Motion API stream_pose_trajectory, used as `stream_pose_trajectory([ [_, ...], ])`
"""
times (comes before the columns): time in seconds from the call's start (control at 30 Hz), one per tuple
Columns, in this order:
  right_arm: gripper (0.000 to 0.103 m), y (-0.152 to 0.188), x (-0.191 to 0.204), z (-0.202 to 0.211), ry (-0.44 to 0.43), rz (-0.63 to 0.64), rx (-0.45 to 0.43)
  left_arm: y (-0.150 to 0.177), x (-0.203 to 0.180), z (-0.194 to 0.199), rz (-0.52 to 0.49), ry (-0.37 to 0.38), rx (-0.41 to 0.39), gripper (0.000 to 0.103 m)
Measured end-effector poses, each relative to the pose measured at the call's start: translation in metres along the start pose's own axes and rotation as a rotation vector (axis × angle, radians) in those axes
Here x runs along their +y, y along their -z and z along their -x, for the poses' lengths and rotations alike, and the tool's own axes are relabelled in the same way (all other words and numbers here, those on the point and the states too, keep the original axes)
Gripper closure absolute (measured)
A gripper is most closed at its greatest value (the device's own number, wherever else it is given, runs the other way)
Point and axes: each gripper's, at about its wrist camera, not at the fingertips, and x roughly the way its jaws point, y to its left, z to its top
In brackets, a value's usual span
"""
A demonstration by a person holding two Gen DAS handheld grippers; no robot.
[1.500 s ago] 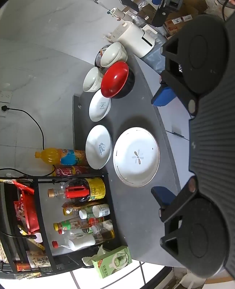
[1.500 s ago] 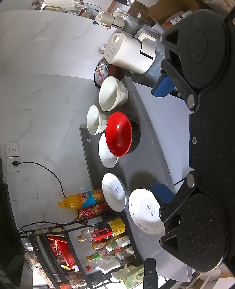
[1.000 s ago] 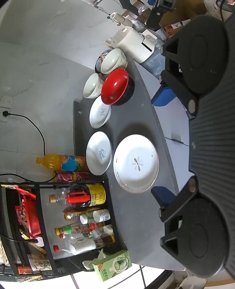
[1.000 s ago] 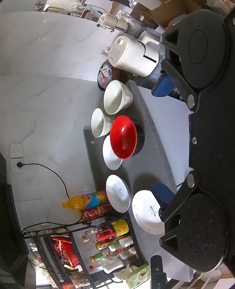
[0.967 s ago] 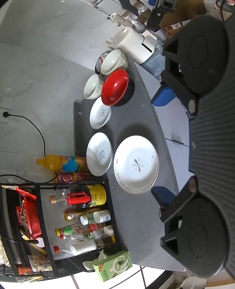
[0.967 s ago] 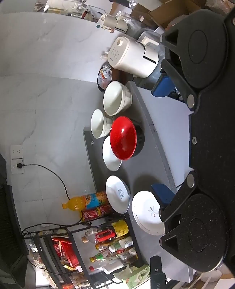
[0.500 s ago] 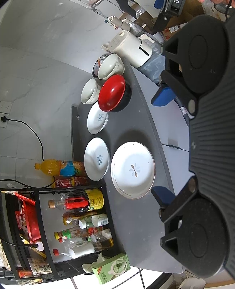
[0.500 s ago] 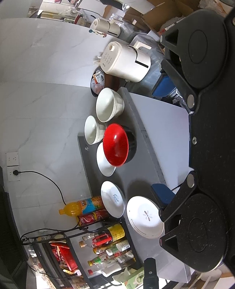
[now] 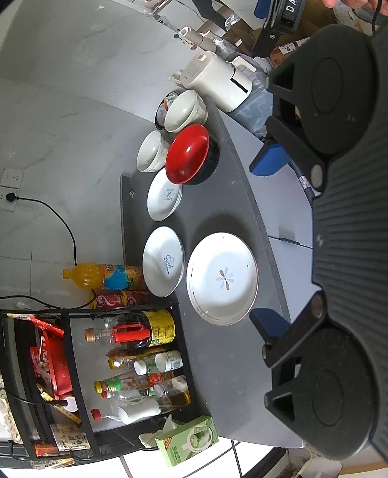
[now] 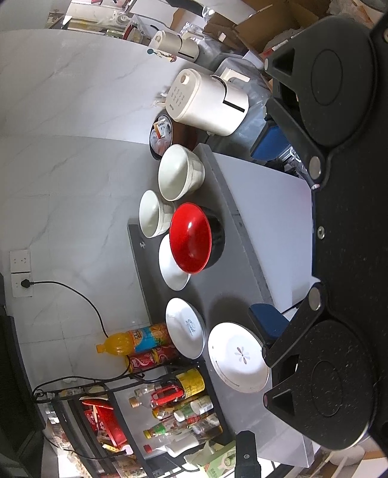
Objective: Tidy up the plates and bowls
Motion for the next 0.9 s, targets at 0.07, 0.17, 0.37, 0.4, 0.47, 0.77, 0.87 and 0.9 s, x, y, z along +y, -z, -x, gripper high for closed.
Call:
stream_pose_trajectory([
  [0.07, 0.000, 0.000, 0.001, -0.001, 0.006, 0.004, -0.003, 0.000, 0.003, -0.001, 0.008, -0.001, 0.002, 0.009],
  [0.17, 0.000, 0.000, 0.003, -0.002, 0.002, 0.001, 0.002, 0.000, 0.010, -0.002, 0.012, -0.004, 0.010, 0.009],
  [0.37, 0.000, 0.001, 0.008, -0.005, 0.002, -0.004, 0.015, -0.003, 0.016, -0.006, 0.019, -0.007, 0.014, 0.009],
  [0.4, 0.000, 0.002, 0.010, -0.006, 0.002, -0.005, 0.016, -0.002, 0.018, -0.007, 0.020, -0.005, 0.013, 0.009],
  [0.47, 0.000, 0.003, 0.012, -0.007, 0.009, -0.005, 0.018, -0.003, 0.020, -0.007, 0.022, -0.007, 0.011, 0.009],
  [0.77, 0.000, 0.001, 0.013, -0.007, -0.003, -0.034, 0.016, -0.005, 0.023, -0.003, 0.015, -0.013, -0.007, 0.009],
  [0.87, 0.000, 0.001, 0.011, -0.007, 0.000, -0.047, 0.010, -0.006, 0.023, -0.003, 0.015, -0.014, -0.008, 0.009],
  [0.9, 0.000, 0.001, 0.010, -0.007, -0.001, -0.051, 0.010, -0.006, 0.023, -0.003, 0.013, -0.014, -0.009, 0.009],
])
